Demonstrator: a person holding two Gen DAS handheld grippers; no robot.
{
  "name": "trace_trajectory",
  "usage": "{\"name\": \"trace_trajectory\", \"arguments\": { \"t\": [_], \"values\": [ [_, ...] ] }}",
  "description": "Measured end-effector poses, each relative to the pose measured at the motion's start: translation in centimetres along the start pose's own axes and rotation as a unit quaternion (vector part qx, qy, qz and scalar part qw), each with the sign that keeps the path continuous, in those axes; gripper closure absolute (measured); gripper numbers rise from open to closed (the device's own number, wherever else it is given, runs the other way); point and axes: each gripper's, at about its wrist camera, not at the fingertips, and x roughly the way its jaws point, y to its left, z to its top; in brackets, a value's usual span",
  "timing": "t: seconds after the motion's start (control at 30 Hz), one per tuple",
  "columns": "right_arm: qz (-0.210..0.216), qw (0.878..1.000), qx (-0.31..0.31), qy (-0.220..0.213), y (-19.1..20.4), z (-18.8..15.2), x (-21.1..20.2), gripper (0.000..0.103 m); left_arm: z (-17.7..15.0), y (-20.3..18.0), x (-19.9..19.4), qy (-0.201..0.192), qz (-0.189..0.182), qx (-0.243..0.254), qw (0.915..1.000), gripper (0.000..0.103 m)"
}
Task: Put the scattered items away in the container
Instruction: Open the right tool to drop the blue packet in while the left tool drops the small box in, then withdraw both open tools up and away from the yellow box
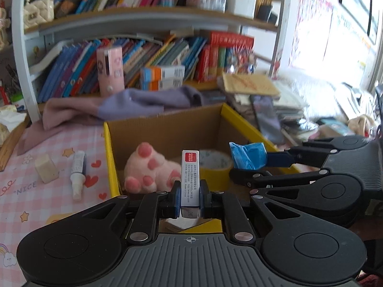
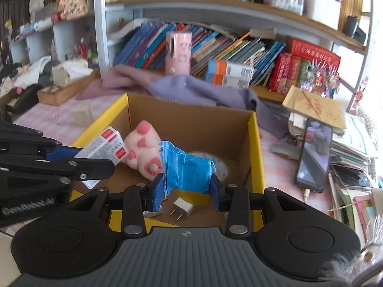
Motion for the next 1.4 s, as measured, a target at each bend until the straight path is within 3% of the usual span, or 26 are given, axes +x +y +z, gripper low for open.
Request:
{"name": "trace_trajectory", "arguments": {
  "t": [0.27,0.6,0.67,0.8,0.93,1.2,1.33,1.4],
  "values": [
    [0.016,0.999,0.004,0.047,-0.6,-0.4,2.8,0.067,-0.1,0.4,2.8,0.035,-0.006,-0.015,0.9993,0.090],
    [0.028,0.998,0.027,0.057,-1.7,-0.5,3.5,0.061,-0.4,0.7,4.4,0.053,0.005,-0.027,0.9982,0.087],
    [0.027,0.998,0.026,0.054,-1.8,-0.6,3.4,0.062,-0.4,0.8,4.5,0.054,0.018,-0.032,0.9978,0.079],
    [0.011,0.999,0.024,0.043,-1.7,-0.5,2.9,0.058,-0.2,1.0,4.1,0.044,0.023,-0.039,0.9980,0.072],
    [0.006,0.999,0.046,0.021,-2.1,-0.3,1.7,0.056,-0.1,1.1,2.5,0.012,0.042,-0.043,0.9981,0.048],
    [-0.009,0.998,0.053,-0.033,-1.1,-0.3,-1.7,0.051,-0.2,1.1,-0.9,-0.036,0.040,-0.054,0.9971,0.039],
    [-0.020,0.997,0.058,-0.050,-0.2,-0.7,-3.2,0.041,-1.0,1.3,-3.0,-0.057,0.049,-0.051,0.9959,0.030],
    [-0.029,0.996,0.056,-0.061,0.5,-1.0,-4.1,0.041,-1.5,1.6,-4.2,-0.068,0.057,-0.051,0.9948,0.028]
  ]
}}
